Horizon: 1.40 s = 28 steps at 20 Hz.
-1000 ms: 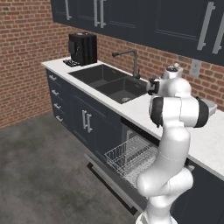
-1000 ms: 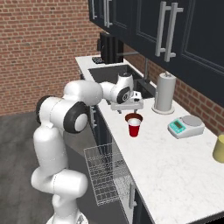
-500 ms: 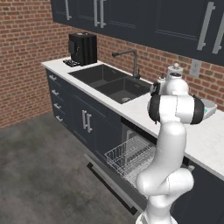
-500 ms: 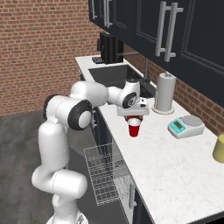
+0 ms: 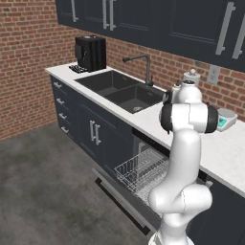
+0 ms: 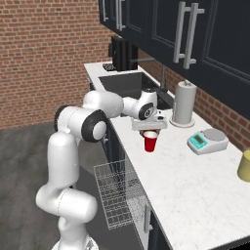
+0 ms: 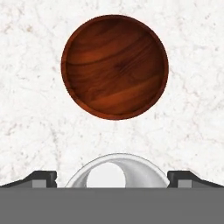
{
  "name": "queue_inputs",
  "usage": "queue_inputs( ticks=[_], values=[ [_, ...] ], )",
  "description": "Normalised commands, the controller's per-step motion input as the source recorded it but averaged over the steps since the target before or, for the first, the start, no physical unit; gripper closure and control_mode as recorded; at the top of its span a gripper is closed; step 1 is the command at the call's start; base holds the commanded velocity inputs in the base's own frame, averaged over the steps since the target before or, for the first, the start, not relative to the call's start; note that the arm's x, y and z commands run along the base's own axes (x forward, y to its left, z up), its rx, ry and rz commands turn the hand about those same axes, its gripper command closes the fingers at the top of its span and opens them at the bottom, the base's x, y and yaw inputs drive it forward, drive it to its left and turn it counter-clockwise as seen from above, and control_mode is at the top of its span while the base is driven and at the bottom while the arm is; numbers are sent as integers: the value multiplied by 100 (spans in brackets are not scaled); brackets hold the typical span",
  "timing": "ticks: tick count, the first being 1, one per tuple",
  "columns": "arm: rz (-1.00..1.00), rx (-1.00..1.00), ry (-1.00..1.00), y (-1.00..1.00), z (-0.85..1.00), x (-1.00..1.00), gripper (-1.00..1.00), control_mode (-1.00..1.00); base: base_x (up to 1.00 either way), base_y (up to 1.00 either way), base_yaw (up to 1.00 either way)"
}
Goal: Pick up the cup and bowl from the counter, place them in the dishwasher, and close the dishwasher door.
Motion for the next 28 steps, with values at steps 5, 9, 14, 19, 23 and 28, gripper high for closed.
queue_inputs(
  ticks=[5,9,14,19,23,28],
  values=[
    [3,-1,2,0,-3,0,-100,-100,0,0,0],
    [0,-1,0,0,0,-15,-100,-100,0,0,0],
    [0,-3,0,0,0,-22,-100,-100,0,0,0],
    [0,-3,0,6,0,-9,-100,-100,0,0,0],
    [0,-4,0,13,4,-2,-100,-100,0,0,0],
    [0,-5,0,12,4,-3,-100,-100,0,0,0]
  ],
)
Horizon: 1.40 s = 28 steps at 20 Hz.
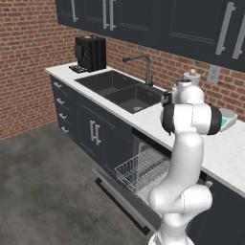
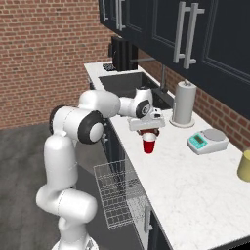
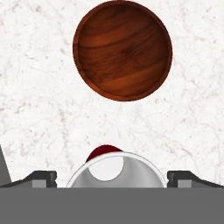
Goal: Pick up the cup and bowl from the counter, place them in the dishwasher, and close the dishwasher door.
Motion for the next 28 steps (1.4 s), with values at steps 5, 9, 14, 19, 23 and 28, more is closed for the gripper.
queue_inputs(
  ticks=[5,9,14,19,23,28],
  values=[
    [0,-6,0,14,0,-6,-100,-100,0,0,0],
    [0,-5,0,8,0,-12,-100,-100,0,0,0],
    [0,-4,0,4,0,-3,-100,-100,0,0,0],
    [0,-3,3,5,-5,0,-100,-100,0,0,0],
    [0,-3,2,9,-10,0,-100,-100,0,0,0],
    [0,-1,3,2,-17,0,-100,-100,0,0,0]
  ],
)
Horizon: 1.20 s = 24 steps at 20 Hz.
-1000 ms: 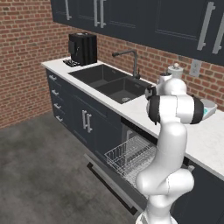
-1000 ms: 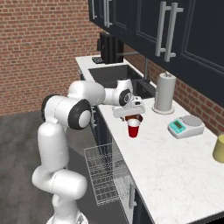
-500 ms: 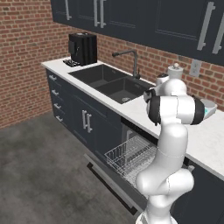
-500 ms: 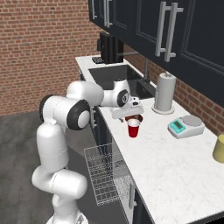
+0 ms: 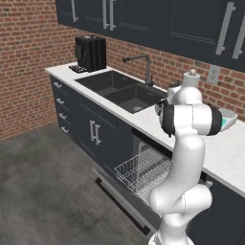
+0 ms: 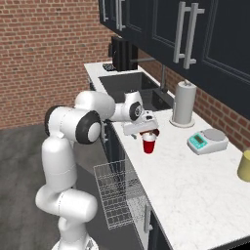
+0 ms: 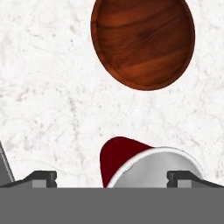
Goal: Pick up the cup and bowl from the counter, place them in the dishwasher, and close the dishwasher door.
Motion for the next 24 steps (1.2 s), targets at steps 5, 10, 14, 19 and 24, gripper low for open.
queue_inputs(
  ticks=[5,10,14,19,24],
  values=[
    [0,0,1,0,-21,0,-100,-100,0,0,0],
    [0,0,0,0,-23,0,100,-100,0,0,0],
    [0,0,0,0,-13,0,100,-100,0,0,0],
    [0,0,0,0,-2,-12,100,-100,0,0,0],
    [0,0,0,0,0,-30,100,-100,0,0,0]
  ],
)
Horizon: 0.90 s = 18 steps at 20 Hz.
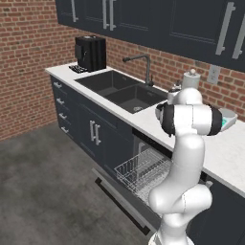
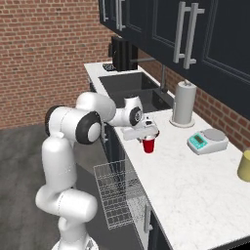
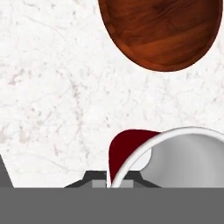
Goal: Pick up the cup and bowl from the counter, place them in the dishwasher, and close the dishwasher door.
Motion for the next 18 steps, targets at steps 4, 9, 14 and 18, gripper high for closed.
queue_inputs(
  ticks=[4,9,14,18],
  values=[
    [0,0,0,3,0,-54,100,-100,0,0,0],
    [0,0,-1,40,0,-96,100,-100,0,0,0],
    [0,-1,0,95,0,-100,100,-100,0,0,0],
    [0,-8,0,100,0,-83,100,-100,0,0,0]
  ],
)
